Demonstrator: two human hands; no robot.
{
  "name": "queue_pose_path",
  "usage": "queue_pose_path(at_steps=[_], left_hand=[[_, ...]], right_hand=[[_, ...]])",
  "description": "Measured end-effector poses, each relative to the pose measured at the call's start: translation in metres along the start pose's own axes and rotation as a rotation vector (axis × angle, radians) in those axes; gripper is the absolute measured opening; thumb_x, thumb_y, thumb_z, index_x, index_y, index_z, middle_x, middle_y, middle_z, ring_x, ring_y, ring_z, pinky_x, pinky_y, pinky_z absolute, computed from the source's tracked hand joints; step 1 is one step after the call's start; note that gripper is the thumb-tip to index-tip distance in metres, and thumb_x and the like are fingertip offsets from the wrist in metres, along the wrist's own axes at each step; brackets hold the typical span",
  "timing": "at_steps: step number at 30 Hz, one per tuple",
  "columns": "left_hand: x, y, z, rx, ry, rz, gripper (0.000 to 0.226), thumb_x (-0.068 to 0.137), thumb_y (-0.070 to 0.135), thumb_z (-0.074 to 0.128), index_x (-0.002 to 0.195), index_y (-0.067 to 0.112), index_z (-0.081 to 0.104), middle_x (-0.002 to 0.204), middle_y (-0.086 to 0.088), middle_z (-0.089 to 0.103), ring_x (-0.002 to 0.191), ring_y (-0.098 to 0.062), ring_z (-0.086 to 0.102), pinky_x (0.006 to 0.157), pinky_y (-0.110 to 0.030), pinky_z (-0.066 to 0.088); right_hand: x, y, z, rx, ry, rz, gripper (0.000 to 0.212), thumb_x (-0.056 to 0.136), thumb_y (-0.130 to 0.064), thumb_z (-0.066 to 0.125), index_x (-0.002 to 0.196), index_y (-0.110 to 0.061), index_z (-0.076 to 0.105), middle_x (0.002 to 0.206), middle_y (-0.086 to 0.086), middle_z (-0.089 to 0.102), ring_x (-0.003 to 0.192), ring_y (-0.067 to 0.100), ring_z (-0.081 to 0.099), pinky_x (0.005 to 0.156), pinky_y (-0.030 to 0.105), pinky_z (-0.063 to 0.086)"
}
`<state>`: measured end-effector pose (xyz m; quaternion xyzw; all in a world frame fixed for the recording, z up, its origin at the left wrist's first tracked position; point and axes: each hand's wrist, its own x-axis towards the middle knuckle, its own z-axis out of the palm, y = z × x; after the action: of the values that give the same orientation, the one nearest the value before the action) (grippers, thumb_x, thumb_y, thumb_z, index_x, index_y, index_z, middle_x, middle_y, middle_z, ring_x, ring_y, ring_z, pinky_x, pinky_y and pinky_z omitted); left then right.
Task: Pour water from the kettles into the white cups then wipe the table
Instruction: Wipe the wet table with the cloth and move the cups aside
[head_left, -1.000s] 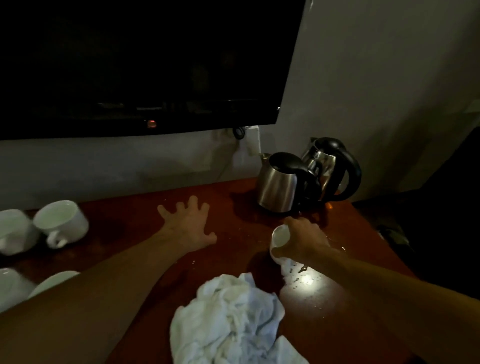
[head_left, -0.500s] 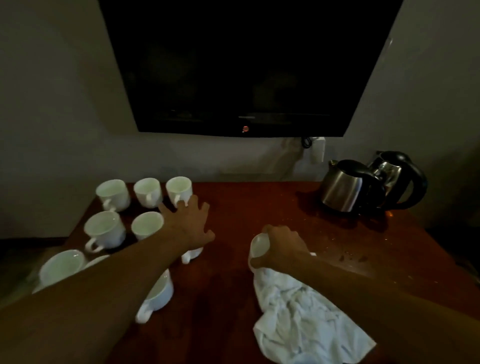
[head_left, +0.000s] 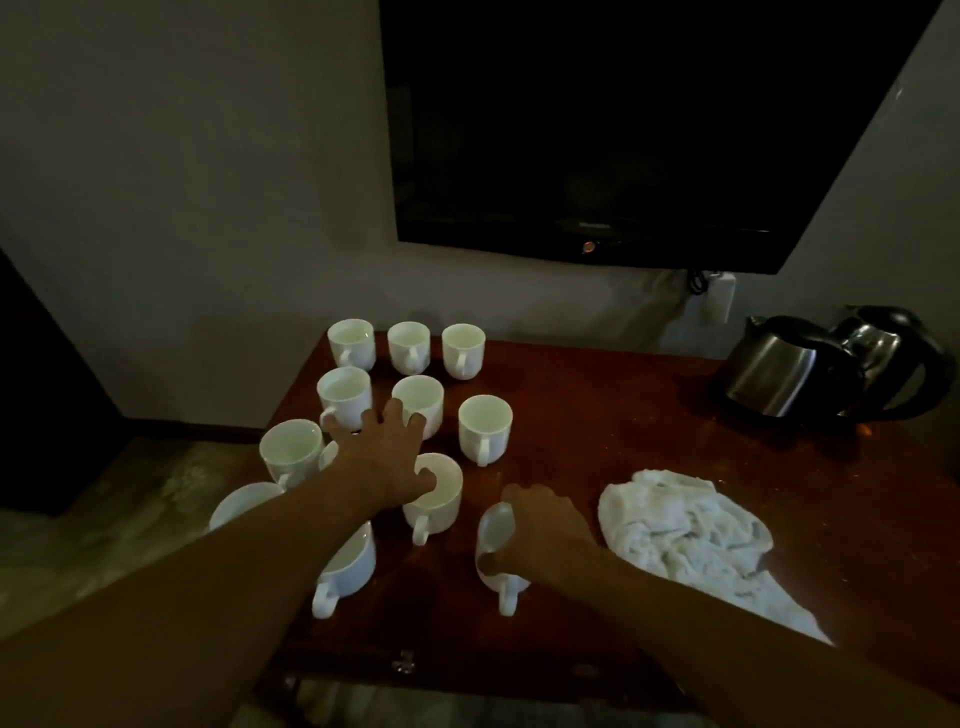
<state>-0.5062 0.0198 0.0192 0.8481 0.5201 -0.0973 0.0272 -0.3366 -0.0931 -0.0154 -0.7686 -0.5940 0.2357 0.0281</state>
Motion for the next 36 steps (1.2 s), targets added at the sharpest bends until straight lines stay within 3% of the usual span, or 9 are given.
queue_pose_path(at_steps=[4,11,17,20,22,26,30,36], left_hand=[[-0.009,-0.019,0.005,0.006,-0.014,-0.018,0.074,0.088,0.059,0.055,0.146,0.022,0.029,0.149,-0.011,0.027,0.137,-0.040,0.031,0.108,-0.070,0.028],[-0.014,-0.034,0.020,-0.069,0.029,-0.003,0.067,0.086,0.059,0.058,0.138,0.023,0.037,0.138,-0.009,0.037,0.134,-0.036,0.038,0.106,-0.068,0.033],[-0.010,-0.031,0.024,-0.066,0.035,0.000,0.064,0.086,0.059,0.056,0.137,0.025,0.039,0.140,-0.007,0.038,0.134,-0.035,0.039,0.106,-0.069,0.032],[-0.004,-0.018,0.017,-0.022,0.007,0.021,0.066,0.087,0.059,0.055,0.140,0.024,0.034,0.143,-0.009,0.034,0.135,-0.037,0.037,0.107,-0.071,0.028],[0.003,-0.002,0.010,-0.009,0.009,0.036,0.068,0.088,0.059,0.054,0.142,0.025,0.032,0.145,-0.009,0.031,0.135,-0.036,0.036,0.108,-0.071,0.026],[0.020,0.049,0.007,-0.031,0.123,0.159,0.068,0.088,0.061,0.040,0.145,0.024,0.033,0.149,-0.008,0.029,0.133,-0.035,0.037,0.107,-0.064,0.031],[0.027,0.130,0.012,-0.033,0.145,0.336,0.058,0.095,0.054,0.042,0.144,0.025,0.035,0.150,-0.008,0.029,0.132,-0.031,0.038,0.109,-0.059,0.029],[0.032,0.237,0.050,0.001,0.080,0.484,0.055,0.098,0.052,0.037,0.145,0.024,0.034,0.150,-0.008,0.029,0.134,-0.032,0.035,0.113,-0.063,0.022]], right_hand=[[-0.005,-0.017,0.015,-0.005,-0.004,-0.023,0.075,0.071,-0.050,0.083,0.132,-0.021,0.051,0.127,-0.003,0.057,0.101,0.013,0.058,0.071,0.022,0.047],[-0.002,-0.029,0.029,0.016,-0.024,-0.023,0.068,0.074,-0.045,0.083,0.130,-0.019,0.054,0.115,-0.005,0.059,0.090,0.008,0.052,0.064,0.019,0.043],[0.002,-0.026,0.028,0.000,-0.012,-0.019,0.077,0.073,-0.058,0.080,0.134,-0.023,0.049,0.128,-0.004,0.057,0.109,0.015,0.058,0.083,0.028,0.051],[0.003,-0.017,0.019,0.041,0.032,-0.001,0.076,0.073,-0.075,0.069,0.127,-0.024,0.052,0.119,-0.005,0.062,0.099,0.012,0.062,0.080,0.030,0.053],[0.003,-0.002,0.005,-0.001,0.086,0.014,0.071,0.079,-0.077,0.061,0.125,-0.025,0.052,0.116,-0.003,0.063,0.095,0.012,0.061,0.079,0.031,0.052],[-0.006,0.057,-0.016,-0.060,0.122,0.156,0.074,0.085,-0.076,0.053,0.139,-0.026,0.046,0.137,0.002,0.051,0.120,0.024,0.056,0.093,0.039,0.048],[-0.029,0.137,-0.014,-0.109,0.169,0.249,0.070,0.081,-0.079,0.050,0.134,-0.033,0.051,0.140,-0.001,0.051,0.123,0.022,0.054,0.102,0.048,0.045],[-0.059,0.228,0.000,-0.099,0.178,0.318,0.087,0.083,-0.081,0.048,0.155,-0.036,0.029,0.164,-0.001,0.028,0.147,0.022,0.031,0.119,0.046,0.026]])
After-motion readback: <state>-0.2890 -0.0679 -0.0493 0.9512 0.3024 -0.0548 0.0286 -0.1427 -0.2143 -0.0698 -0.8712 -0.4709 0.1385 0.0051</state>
